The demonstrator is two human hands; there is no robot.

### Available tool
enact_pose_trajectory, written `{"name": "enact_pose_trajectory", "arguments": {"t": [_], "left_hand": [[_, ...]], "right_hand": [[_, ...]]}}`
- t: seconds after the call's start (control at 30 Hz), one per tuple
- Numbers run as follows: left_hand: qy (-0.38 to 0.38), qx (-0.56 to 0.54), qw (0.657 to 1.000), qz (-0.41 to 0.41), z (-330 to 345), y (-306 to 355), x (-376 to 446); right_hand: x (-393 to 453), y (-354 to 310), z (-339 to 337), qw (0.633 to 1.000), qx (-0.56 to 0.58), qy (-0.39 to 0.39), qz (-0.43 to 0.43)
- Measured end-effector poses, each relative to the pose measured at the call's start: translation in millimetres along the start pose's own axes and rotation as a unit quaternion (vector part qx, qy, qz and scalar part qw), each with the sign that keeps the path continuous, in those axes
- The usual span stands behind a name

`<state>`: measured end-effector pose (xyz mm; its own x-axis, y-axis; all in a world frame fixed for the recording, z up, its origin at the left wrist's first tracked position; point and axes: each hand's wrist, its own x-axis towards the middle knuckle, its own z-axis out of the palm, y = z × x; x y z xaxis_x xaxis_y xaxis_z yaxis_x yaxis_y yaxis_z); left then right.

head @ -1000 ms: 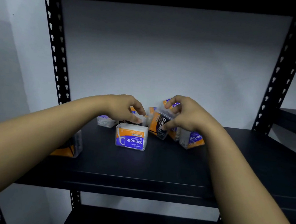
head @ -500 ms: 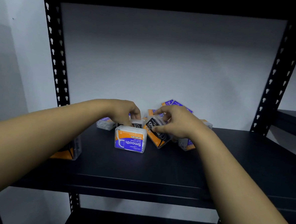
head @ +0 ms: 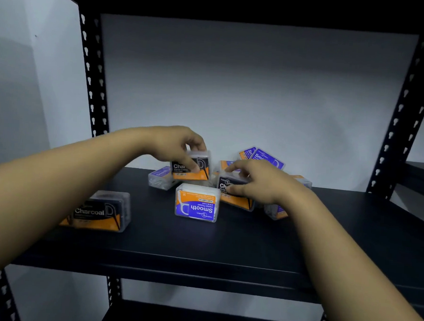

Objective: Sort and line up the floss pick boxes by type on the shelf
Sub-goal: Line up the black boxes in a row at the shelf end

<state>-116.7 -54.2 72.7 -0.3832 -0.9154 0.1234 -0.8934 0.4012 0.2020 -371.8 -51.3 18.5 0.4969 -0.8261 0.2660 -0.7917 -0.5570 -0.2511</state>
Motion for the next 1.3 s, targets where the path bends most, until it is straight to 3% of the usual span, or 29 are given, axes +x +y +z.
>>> {"name": "enact_pose_trajectory", "arguments": {"t": [0.13,0.37,0.73,0.93,1.07,1.3], "left_hand": [[0.015,-0.005,1.000,-0.002,-26.7,-3.6,-24.4],[0.020,-0.062,0.998,0.015,-39.4,-25.1,-69.4],[0.043,-0.098,0.994,-0.003,-42.5,-98.7,-149.0],[0.055,0.000,0.998,-0.008,-39.1,-121.4,-159.6],[0.012,0.007,0.999,-0.035,-43.0,-123.8,-152.5],[-0.047,0.020,0.997,-0.062,-38.8,-130.0,-154.6]], "right_hand": [[3.1,-12.5,-9.3,0.997,0.011,0.078,-0.012],[7.7,-55.7,-15.1,0.993,0.043,0.090,-0.070],[37.7,-130.6,2.0,0.986,0.072,0.005,-0.147],[51.5,-151.6,0.3,0.985,0.077,-0.043,-0.145],[57.3,-157.5,1.5,0.979,0.099,-0.105,-0.145],[52.6,-147.0,14.2,0.977,0.112,-0.133,-0.122]]}}
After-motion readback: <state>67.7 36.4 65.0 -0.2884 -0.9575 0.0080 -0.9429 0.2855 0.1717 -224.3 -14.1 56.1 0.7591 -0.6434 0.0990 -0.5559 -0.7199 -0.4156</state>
